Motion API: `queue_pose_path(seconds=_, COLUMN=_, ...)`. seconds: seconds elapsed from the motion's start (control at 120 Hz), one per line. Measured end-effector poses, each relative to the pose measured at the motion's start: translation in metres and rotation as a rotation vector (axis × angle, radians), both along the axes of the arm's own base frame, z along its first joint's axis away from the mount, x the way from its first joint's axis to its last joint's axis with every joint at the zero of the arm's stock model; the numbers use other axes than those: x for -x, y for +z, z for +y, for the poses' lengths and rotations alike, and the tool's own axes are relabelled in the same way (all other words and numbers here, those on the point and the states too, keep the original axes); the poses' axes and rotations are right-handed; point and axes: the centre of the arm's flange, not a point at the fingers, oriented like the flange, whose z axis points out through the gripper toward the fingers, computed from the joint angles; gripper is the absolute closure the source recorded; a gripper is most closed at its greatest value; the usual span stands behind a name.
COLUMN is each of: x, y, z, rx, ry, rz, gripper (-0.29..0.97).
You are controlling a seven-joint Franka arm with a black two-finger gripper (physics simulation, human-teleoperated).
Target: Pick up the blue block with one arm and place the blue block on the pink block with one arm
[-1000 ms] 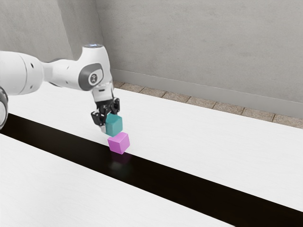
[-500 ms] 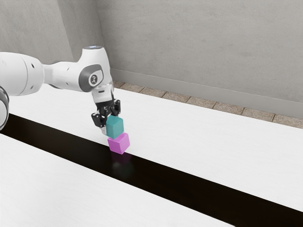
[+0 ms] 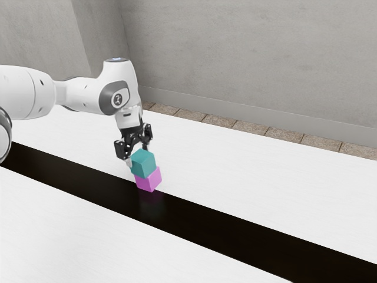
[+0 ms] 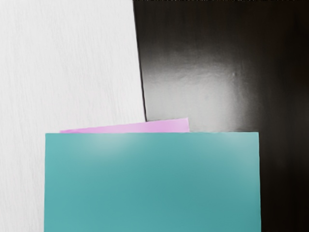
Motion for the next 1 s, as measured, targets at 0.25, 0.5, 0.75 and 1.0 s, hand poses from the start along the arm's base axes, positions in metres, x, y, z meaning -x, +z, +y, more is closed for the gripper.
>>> queue_pose_path(seconds=0.25, x=0.014, y=0.061, z=-0.01, rx=0.004, ry=-0.003, rz=-0.045, gripper=0.03)
queue_pose_path(seconds=0.5, x=0.075, y=0.229, z=-0.06, rx=-0.073, ry=0.046, rz=-0.06, gripper=0.01)
queue_pose_path(seconds=0.75, x=0.105, y=0.287, z=-0.071, rx=-0.158, ry=0.301, rz=-0.01, gripper=0.0)
queue_pose_path(seconds=1.0, x=0.112, y=0.285, z=-0.066, rx=-0.189, ry=0.498, rz=0.038, gripper=0.0)
